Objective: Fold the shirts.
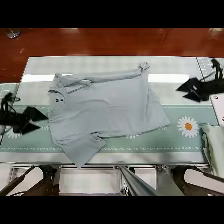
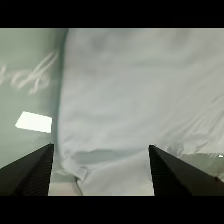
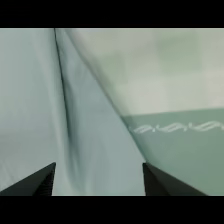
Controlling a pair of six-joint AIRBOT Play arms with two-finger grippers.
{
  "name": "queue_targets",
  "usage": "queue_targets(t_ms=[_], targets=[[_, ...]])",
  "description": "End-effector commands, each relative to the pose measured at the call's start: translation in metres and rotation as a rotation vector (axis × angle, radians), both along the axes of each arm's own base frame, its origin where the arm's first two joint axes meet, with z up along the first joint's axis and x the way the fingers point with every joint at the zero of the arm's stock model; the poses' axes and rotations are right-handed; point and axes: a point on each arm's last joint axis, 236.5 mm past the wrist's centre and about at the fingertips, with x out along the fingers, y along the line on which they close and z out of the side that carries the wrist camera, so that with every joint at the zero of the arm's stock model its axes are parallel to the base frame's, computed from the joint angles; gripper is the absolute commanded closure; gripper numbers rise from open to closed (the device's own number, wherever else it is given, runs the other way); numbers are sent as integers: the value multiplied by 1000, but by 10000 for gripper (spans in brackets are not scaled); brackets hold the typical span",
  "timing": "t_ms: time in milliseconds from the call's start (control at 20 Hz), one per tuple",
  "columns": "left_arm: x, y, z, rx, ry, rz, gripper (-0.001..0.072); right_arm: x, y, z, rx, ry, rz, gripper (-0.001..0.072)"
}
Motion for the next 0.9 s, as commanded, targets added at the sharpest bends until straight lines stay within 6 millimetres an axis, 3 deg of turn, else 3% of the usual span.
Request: queue_targets(t_ms=[0, 100, 250, 750, 800, 850], targets=[[-47, -27, -26, -110, 78, 84, 6, -61, 38, -21, 66, -38, 10, 85], [-55, -37, -38, -125, 97, 84, 6, -76, 43, -30, 62, -29, -6, 91], [-39, -58, -38, -192, 1, 91, 6, -83, 48, -32, 81, -11, -12, 91], [-41, -73, -53, -171, 36, 6, 11, -78, 52, -26, 119, -16, -37, 91], [-39, -73, -55, -163, 33, 5, 90, -77, 51, -27, 117, -17, -44, 91], [-38, -72, -56, -154, 25, 7, 470, -75, 50, -27, 113, -20, -54, 91]])
